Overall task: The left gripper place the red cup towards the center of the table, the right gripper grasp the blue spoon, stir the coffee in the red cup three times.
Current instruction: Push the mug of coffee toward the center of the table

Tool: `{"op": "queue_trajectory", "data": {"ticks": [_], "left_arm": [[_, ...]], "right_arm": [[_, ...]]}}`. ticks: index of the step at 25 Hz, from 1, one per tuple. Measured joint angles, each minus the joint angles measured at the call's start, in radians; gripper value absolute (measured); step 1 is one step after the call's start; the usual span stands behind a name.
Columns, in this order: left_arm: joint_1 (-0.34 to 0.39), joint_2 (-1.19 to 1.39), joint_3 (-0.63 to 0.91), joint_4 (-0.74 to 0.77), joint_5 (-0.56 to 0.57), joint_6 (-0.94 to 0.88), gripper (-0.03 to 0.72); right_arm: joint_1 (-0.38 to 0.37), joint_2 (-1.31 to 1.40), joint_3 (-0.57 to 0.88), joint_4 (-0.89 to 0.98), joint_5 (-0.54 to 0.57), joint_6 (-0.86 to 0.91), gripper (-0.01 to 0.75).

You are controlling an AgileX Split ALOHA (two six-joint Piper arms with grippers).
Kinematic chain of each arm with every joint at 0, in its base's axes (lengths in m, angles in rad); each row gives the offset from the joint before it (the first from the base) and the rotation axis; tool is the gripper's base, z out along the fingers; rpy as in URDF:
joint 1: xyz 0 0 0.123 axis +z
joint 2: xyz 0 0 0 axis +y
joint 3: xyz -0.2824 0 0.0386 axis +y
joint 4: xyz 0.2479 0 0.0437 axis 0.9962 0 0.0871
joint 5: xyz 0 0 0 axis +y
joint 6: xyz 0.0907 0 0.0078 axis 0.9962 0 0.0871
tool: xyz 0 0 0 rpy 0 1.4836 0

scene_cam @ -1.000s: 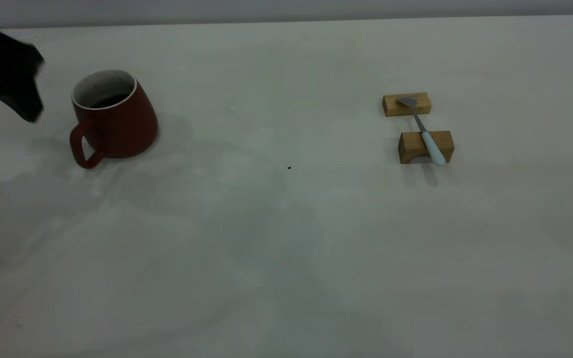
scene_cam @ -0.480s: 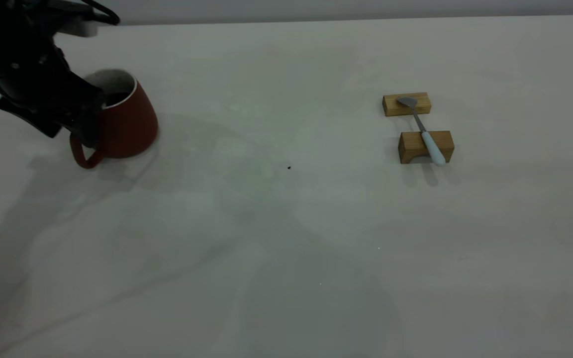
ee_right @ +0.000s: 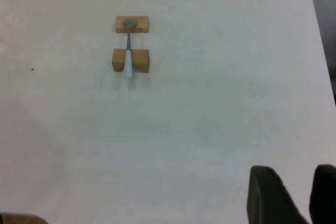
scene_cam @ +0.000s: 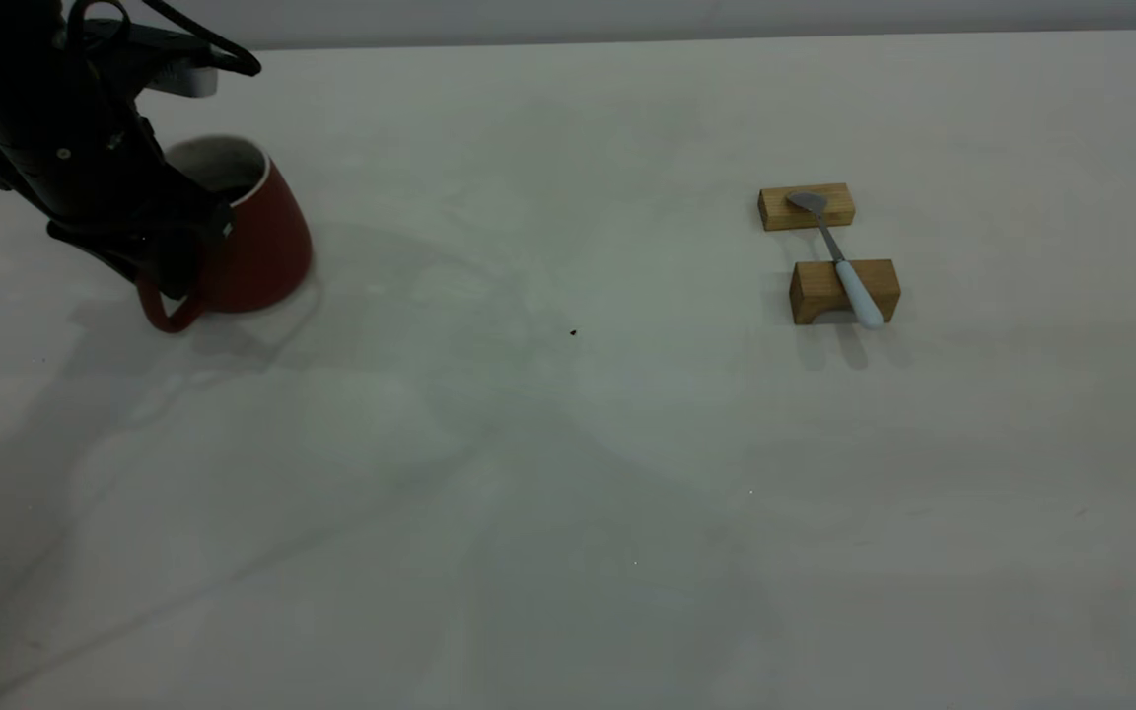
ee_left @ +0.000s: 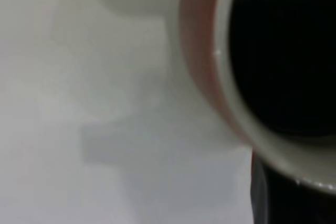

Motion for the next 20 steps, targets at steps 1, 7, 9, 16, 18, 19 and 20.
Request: {"op": "queue_trajectory", "data": {"ticks": [1,7,9,16,18,19,20], "left_arm": [[-0.001,0.000,0.000,0.001,-0.003,0.009,0.190],[-0.003,0.000,0.000,0.002,-0.021,0.060,0.191],[-0.011,0.001,0.000,0.004,-0.030,0.063,0.191],[-0.075,0.005,0.000,0.004,-0.073,0.075,0.191],[-0.100,0.006,0.000,0.004,-0.078,0.080,0.191],[-0.113,0.006,0.000,0.004,-0.080,0.080,0.191],[-0.124,0.006,0.000,0.004,-0.080,0.080,0.191]], "right_arm": [[0.000,0.000,0.000,0.000,0.000,0.000,0.237],[0.000,0.000,0.000,0.000,0.000,0.000,0.237],[0.000,0.000,0.000,0.000,0.000,0.000,0.237],[0.000,0.000,0.000,0.000,0.000,0.000,0.237],[0.000,0.000,0.000,0.000,0.000,0.000,0.237],[0.000,0.000,0.000,0.000,0.000,0.000,0.237],[0.000,0.000,0.000,0.000,0.000,0.000,0.237]]}}
